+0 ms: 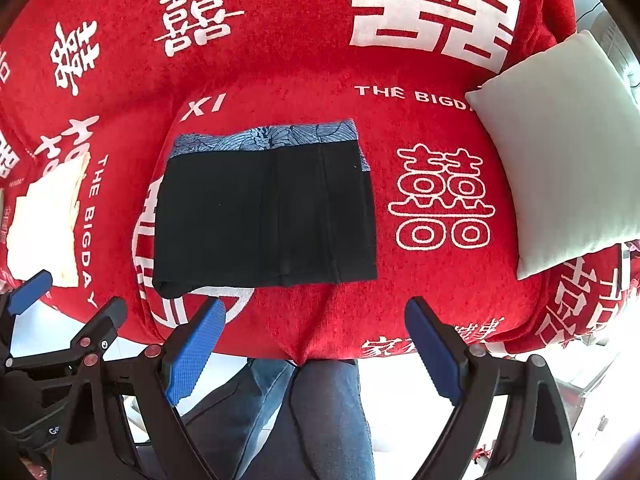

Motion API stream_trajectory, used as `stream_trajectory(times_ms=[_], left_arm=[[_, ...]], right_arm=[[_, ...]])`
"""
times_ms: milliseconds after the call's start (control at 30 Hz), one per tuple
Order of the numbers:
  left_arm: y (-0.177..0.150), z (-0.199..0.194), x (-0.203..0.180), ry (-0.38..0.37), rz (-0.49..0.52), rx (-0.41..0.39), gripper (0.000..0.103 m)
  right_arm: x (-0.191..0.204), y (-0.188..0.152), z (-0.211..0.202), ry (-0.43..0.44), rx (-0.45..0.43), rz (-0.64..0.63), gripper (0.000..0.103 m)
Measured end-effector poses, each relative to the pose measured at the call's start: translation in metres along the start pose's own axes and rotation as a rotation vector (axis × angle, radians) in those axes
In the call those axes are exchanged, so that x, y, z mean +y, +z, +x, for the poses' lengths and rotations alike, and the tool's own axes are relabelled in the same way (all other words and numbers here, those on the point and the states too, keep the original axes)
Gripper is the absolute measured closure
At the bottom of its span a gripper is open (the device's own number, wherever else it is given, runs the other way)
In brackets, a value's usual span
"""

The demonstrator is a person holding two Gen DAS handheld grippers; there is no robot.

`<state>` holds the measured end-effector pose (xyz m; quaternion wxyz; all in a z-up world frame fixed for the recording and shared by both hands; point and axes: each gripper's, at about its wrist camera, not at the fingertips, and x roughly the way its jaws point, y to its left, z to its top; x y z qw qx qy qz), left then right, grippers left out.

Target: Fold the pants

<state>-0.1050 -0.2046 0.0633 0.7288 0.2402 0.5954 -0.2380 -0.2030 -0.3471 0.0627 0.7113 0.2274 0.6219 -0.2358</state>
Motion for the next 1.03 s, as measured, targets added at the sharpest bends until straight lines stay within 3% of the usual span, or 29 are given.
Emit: stream_trajectory(times_ms=[1033], left_arm=[[0.002, 0.012, -0.001, -0.007, -0.013, 0.009, 0.001]], right_arm=[[0.001, 0.004, 0.010, -0.003, 0.019, -0.001, 0.010]])
